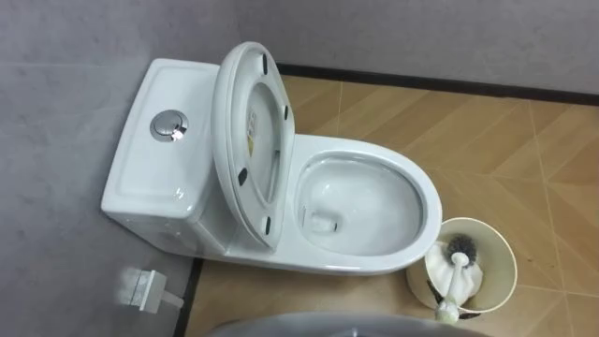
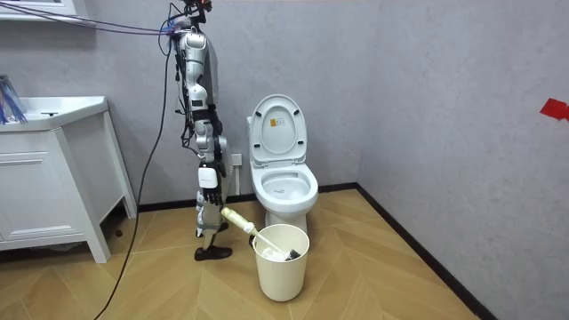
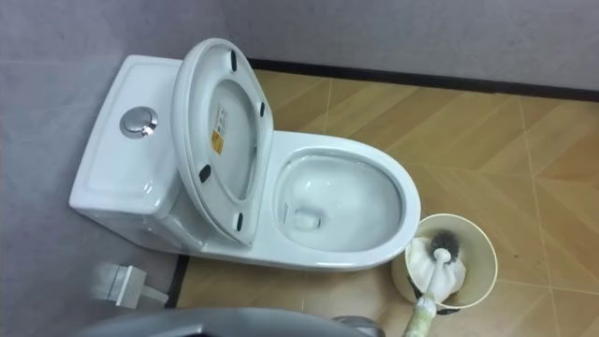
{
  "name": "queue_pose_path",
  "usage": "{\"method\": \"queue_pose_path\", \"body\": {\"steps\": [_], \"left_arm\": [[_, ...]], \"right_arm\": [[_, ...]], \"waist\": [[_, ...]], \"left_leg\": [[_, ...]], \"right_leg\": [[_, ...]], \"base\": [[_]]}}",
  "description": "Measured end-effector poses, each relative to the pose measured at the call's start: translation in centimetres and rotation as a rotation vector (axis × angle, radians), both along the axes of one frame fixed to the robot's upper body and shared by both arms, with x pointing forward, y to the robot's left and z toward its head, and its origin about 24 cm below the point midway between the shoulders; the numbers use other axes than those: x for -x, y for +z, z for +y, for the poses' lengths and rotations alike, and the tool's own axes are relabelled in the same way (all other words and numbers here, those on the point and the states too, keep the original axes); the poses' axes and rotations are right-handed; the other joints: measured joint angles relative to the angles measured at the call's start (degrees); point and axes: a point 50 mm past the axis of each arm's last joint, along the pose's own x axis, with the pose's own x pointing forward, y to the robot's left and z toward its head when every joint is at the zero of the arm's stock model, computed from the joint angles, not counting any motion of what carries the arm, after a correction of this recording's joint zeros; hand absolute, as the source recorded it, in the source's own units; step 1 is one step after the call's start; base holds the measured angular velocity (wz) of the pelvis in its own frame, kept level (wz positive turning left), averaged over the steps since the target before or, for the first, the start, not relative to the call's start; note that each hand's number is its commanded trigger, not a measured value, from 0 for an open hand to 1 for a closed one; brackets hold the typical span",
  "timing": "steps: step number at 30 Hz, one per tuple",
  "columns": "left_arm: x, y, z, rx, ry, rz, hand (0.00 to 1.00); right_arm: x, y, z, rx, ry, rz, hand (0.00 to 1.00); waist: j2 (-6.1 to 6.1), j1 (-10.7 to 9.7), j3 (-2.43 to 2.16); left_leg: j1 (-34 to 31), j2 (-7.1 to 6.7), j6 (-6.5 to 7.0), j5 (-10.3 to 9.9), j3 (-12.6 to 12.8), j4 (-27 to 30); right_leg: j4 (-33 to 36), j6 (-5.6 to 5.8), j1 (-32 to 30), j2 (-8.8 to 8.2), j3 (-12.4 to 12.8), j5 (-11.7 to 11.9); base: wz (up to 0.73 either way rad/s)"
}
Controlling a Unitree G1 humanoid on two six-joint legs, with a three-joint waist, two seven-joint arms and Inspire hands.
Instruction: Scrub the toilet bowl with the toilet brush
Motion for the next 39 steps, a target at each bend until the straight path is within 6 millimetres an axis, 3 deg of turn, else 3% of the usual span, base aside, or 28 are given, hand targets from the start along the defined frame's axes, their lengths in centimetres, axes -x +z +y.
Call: {"method": "queue_pose_path", "body": {"steps": [14, 22, 31, 37, 39], "left_arm": [[-0.5, 0.1, 0.1, -0.007, -0.018, -0.010, 0.00], [-1.0, 0.1, 0.1, -0.010, -0.027, -0.055, 0.00], [-1.0, 0.2, 0.3, -0.012, -0.027, -0.084, 0.00], [-1.4, 0.6, 1.8, -0.053, -0.037, -0.097, 0.00], [-2.1, 0.9, 2.5, -0.074, -0.052, -0.118, 0.00]], "right_arm": [[-0.1, 0.0, 0.1, 0.022, 0.028, 0.013, 0.00], [-0.7, 0.1, -0.4, 0.112, -0.039, -0.003, 0.00], [-2.5, 0.6, -1.8, 0.226, -0.104, -0.043, 0.00], [-4.9, 1.1, -2.9, 0.258, -0.127, -0.122, 0.00], [-6.2, 1.5, -3.5, 0.276, -0.122, -0.167, 0.00]], "waist": [[-0.16, -0.1, 0.00], [-0.21, -0.6, 0.04], [-0.77, -1.7, -0.11], [-1.43, -1.8, -0.08], [-1.20, -1.7, -0.45]], "left_leg": [[0.6, -0.14, 0.00, 0.0, -0.1, -0.1], [1.4, -0.15, 0.00, 0.0, -0.1, -0.2], [1.3, -0.13, 0.01, 0.0, -0.1, -0.5], [0.0, -0.17, 0.01, 0.0, -0.1, -0.3], [-1.9, -0.13, 0.03, 0.0, -0.2, 0.3]], "right_leg": [[-0.9, 0.02, 0.9, 0.04, 0.9, 0.0], [-0.7, 0.02, 1.4, 0.05, 1.5, 0.0], [-0.2, 0.03, 0.9, 0.13, 1.7, -0.1], [-0.5, 0.02, 0.1, 0.11, 1.5, -0.1], [-0.3, 0.01, -1.7, 0.11, 1.4, 0.1]], "base": [[0.00], [-0.02], [0.00], [0.00], [0.04]]}}
